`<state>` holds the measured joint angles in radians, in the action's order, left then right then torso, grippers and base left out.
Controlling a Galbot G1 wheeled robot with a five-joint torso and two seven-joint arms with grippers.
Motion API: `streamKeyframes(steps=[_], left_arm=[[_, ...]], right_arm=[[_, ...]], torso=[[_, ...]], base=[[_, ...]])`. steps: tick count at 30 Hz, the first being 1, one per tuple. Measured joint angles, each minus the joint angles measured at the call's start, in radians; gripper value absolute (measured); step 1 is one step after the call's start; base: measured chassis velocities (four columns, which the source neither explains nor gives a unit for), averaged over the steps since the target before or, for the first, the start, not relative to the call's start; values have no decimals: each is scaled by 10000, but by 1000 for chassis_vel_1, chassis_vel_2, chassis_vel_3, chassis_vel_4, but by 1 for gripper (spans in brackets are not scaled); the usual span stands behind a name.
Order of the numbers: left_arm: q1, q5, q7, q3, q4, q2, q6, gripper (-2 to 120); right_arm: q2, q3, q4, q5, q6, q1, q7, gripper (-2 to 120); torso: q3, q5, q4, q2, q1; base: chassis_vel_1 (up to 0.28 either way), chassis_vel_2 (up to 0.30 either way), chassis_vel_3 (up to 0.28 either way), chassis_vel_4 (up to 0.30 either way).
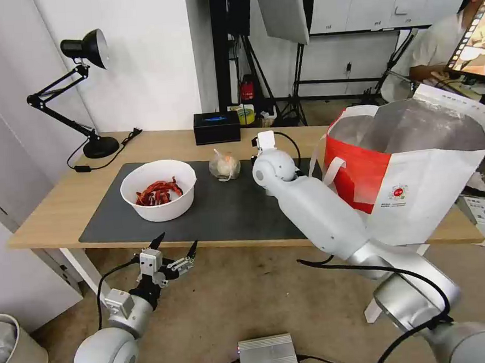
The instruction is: Pick up the trash from the table and place it into the takeout bag.
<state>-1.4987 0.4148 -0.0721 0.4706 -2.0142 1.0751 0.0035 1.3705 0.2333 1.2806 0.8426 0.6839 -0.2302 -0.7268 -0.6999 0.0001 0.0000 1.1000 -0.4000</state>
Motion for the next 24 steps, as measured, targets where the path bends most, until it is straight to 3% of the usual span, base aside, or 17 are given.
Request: streamKeyframes(steps=[13, 24], left_arm=[[-89, -18, 14, 35, -71, 43, -3, 100], [-166, -28, 23, 122, -73, 85, -3, 100]], right_arm=[[-1002, 97, 2197, -67, -166, -355, -351, 0], [-1511, -2, 3124, -383, -430, -538, -231, 0]], torso=[[0, -1, 0, -1, 0], [0, -1, -1, 0, 0]], base=[[0, 0, 0, 0], [0, 0, 0, 0]])
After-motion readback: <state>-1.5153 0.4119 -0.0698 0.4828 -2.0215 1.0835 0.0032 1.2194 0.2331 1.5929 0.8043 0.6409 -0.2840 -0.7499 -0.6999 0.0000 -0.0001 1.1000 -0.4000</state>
